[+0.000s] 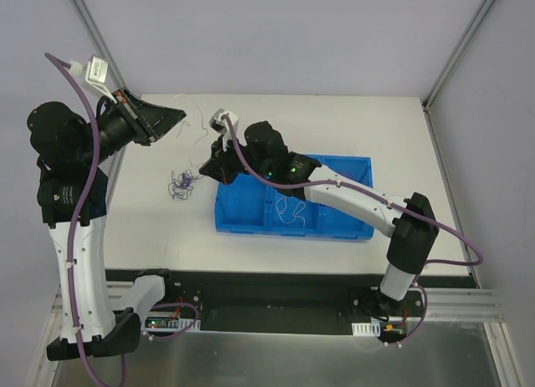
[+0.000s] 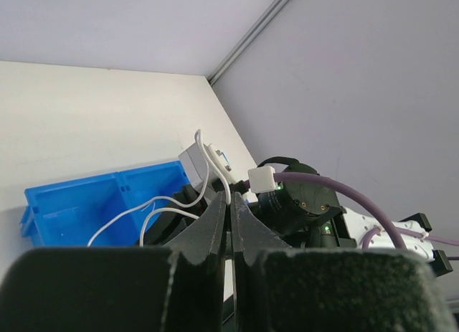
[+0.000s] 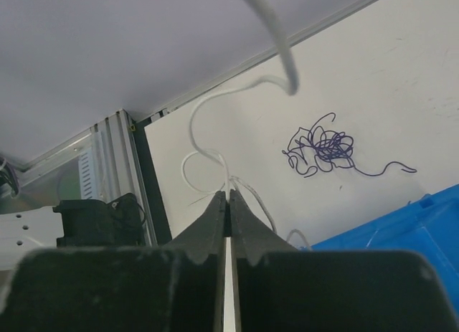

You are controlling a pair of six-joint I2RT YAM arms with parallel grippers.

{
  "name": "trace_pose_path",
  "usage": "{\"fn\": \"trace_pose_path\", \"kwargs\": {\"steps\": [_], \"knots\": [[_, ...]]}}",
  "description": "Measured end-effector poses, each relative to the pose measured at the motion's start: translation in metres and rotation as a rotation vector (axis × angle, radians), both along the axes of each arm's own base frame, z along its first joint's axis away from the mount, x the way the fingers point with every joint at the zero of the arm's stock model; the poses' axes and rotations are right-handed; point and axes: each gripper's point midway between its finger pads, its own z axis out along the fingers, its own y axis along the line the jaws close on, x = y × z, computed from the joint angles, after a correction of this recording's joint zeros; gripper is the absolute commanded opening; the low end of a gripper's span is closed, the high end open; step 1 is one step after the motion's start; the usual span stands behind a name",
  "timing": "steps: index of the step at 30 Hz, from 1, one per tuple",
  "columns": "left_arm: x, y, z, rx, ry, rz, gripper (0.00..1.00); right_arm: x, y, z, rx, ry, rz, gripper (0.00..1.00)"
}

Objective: Untangle the cables

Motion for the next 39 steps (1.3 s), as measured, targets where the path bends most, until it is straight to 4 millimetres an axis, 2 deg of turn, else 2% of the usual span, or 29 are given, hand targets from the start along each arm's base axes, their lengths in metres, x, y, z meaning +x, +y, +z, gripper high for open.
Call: {"fn": "trace_pose_path", "kwargs": {"steps": [4,7,10,12,14,16,19,22,25,30,34,37,39], "knots": [[-0.002,0.002,0.0,0.0,-0.007,0.025,0.0,0.004,-0.002,-0.001,-0.005,-0.008,-0.028,0.01],[-0.008,0.017,-0.002,0.011,-0.042,0.15,0.0,0.01,-0.011,-0.005,-0.012,-0.02,-0.084,0.01],[-0.031,0.042,0.003,0.036,-0.12,0.347,0.0,0.019,-0.03,-0.009,-0.019,-0.032,-0.166,0.01],[-0.055,0.062,0.014,0.053,-0.196,0.49,0.0,0.029,-0.045,-0.009,-0.002,-0.022,-0.22,0.01],[-0.084,0.081,0.033,0.055,-0.277,0.622,0.0,0.047,-0.065,-0.009,0.034,0.005,-0.281,0.01],[-0.102,0.097,0.049,0.053,-0.335,0.725,0.0,0.071,-0.09,-0.01,0.079,0.044,-0.353,0.01],[-0.113,0.119,0.055,0.065,-0.354,0.853,0.0,0.113,-0.136,-0.017,0.152,0.118,-0.476,0.01],[-0.108,0.13,0.045,0.094,-0.309,0.902,0.0,0.143,-0.176,-0.033,0.206,0.198,-0.564,0.01],[-0.098,0.134,0.034,0.114,-0.263,0.92,0.0,0.154,-0.198,-0.046,0.227,0.26,-0.604,0.01],[-0.074,0.124,0.024,0.14,-0.21,0.849,0.0,0.151,-0.196,-0.04,0.256,0.267,-0.555,0.01],[-0.046,0.105,0.012,0.153,-0.147,0.723,0.0,0.146,-0.194,-0.037,0.249,0.244,-0.527,0.01],[-0.03,0.097,0.004,0.16,-0.101,0.669,0.0,0.146,-0.204,-0.036,0.212,0.206,-0.567,0.01],[-0.028,0.1,0.001,0.16,-0.088,0.684,0.0,0.147,-0.218,-0.035,0.202,0.186,-0.613,0.01]]}}
